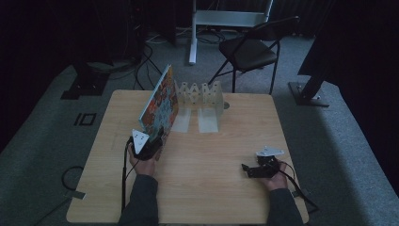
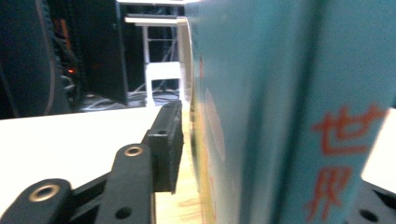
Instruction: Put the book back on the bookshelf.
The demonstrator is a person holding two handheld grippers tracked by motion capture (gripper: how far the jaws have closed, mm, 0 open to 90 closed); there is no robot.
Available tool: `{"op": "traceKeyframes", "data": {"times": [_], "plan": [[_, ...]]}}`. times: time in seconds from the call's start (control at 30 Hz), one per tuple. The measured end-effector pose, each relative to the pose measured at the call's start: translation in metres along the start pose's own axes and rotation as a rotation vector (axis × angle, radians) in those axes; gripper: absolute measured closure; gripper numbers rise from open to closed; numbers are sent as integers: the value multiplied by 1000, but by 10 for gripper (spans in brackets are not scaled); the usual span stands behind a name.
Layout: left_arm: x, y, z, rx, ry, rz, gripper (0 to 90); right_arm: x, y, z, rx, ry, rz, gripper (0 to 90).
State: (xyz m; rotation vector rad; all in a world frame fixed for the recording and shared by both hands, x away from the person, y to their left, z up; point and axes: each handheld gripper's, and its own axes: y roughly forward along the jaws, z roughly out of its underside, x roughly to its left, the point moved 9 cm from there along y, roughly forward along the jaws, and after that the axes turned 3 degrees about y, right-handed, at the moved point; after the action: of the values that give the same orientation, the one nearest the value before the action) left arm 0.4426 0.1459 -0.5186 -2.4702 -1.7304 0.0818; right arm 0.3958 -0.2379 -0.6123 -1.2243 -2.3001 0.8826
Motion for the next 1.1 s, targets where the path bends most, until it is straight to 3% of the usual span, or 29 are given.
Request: {"op": "traceKeyframes", "data": {"times": [0.2,0.5,0.83,1.1], "plan": [[5,-6,2,10,-13,17,518,0,0,0,0,0,0,134],[5,-12,5,39,-1,43,484,0,0,0,0,0,0,134],[8,-21,11,74,-24,80,428,0,0,0,0,-1,0,134],[12,-29,16,104,-11,94,412,0,0,0,-1,-2,0,134]]}}
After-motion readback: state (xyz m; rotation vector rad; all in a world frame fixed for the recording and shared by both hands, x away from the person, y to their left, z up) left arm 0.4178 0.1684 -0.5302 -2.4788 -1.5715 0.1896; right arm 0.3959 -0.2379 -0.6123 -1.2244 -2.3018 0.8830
